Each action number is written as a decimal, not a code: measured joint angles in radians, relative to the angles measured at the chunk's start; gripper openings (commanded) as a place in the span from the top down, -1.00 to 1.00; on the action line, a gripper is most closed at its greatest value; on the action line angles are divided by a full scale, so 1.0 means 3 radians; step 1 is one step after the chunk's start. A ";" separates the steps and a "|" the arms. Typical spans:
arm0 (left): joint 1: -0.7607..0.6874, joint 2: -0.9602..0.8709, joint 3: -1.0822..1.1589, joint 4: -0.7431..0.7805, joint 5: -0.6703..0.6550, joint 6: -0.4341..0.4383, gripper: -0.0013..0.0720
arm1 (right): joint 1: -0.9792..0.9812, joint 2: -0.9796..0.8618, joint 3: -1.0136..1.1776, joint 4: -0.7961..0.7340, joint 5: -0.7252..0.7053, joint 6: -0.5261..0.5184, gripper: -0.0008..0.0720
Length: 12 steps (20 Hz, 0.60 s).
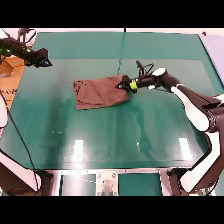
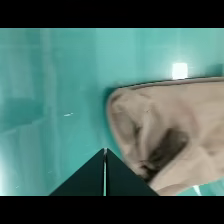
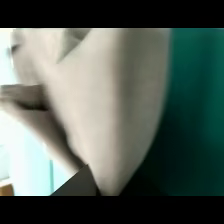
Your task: Fold the shirts.
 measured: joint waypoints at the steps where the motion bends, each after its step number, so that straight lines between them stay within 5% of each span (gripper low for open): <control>1: 0.0000 0.0000 0.0001 0.0037 0.0003 -0.0018 0.90 | -0.0041 0.0089 0.0155 0.0025 0.0023 0.0015 0.94; 12: -0.0001 0.0000 0.0000 0.0145 -0.0120 -0.0072 0.90 | -0.1946 0.1132 0.1105 -0.1141 0.0792 0.1104 0.94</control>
